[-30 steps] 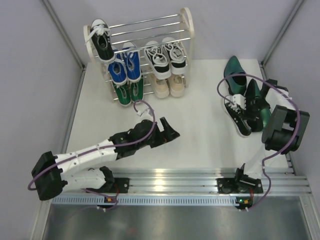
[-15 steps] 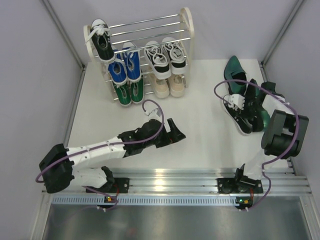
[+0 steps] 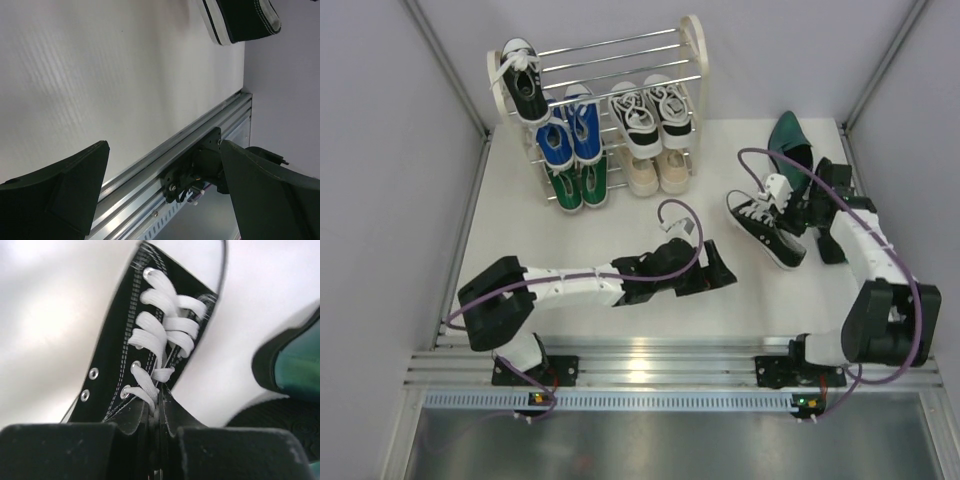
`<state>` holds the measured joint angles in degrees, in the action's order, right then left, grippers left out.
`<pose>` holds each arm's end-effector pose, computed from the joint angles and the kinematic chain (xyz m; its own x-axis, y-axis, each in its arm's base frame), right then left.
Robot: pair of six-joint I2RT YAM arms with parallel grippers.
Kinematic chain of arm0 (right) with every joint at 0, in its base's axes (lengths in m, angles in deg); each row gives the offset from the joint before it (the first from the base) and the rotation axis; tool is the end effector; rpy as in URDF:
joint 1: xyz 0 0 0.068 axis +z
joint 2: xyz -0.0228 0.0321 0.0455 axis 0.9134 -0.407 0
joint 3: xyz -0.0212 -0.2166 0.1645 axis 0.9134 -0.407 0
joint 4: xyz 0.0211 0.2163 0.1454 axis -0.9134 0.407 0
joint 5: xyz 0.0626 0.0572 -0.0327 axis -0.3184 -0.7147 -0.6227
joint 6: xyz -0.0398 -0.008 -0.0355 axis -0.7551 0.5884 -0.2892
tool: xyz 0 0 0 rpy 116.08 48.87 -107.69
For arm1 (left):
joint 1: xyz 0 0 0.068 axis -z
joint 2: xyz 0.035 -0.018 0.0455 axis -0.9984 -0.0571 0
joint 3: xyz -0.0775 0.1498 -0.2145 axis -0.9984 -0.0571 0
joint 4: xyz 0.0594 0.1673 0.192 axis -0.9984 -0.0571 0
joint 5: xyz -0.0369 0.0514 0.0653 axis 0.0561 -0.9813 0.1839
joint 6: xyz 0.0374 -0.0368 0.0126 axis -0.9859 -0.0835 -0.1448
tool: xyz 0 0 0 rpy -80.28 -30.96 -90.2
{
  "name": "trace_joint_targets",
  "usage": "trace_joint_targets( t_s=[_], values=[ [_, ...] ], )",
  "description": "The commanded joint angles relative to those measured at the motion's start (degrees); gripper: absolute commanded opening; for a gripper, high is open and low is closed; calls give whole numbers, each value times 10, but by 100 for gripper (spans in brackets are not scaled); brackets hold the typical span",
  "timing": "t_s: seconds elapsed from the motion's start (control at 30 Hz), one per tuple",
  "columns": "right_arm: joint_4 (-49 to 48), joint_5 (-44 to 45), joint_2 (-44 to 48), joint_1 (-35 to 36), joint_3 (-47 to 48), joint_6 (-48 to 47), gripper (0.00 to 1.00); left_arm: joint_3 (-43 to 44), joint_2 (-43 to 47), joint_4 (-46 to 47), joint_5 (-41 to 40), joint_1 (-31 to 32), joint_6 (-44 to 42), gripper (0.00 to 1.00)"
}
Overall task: Place and organize the shoes onto the shoe shelf
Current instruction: Pick up the shoe at the center of the board.
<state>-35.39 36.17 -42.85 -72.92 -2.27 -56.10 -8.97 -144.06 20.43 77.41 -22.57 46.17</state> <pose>0.2794 -0.0149 0.2398 -0.1938 -0.7640 -0.6155 -0.8617 0.4325 -0.2655 0.1525 -0.3089 0.2226 -0.8917 -0.2619 -0.3692 0.1310 0.6314 -0.7643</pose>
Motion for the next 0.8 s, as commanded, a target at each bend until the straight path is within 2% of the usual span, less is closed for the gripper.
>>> trace_joint_targets(
  t_s=[0.0,0.2,0.4,0.53,0.7,0.73,0.77],
  values=[
    [-37,-79,81,49,-2,210,0,35,-36,91,10,8,30,98],
    [-56,-73,146,135,-27,375,0,33,-62,175,18,18,58,98],
    [-124,-42,188,163,-44,556,0,26,-62,223,11,32,51,98],
    [-145,6,204,185,-50,639,0,7,-62,268,9,32,61,98],
    [-141,-10,219,194,-50,705,0,2,-58,270,-3,32,57,98],
    [-144,-13,225,195,-50,721,0,1,-58,270,-11,32,55,97],
    [-143,-16,228,196,-51,725,0,0,-55,270,-18,32,49,92]
  ],
)
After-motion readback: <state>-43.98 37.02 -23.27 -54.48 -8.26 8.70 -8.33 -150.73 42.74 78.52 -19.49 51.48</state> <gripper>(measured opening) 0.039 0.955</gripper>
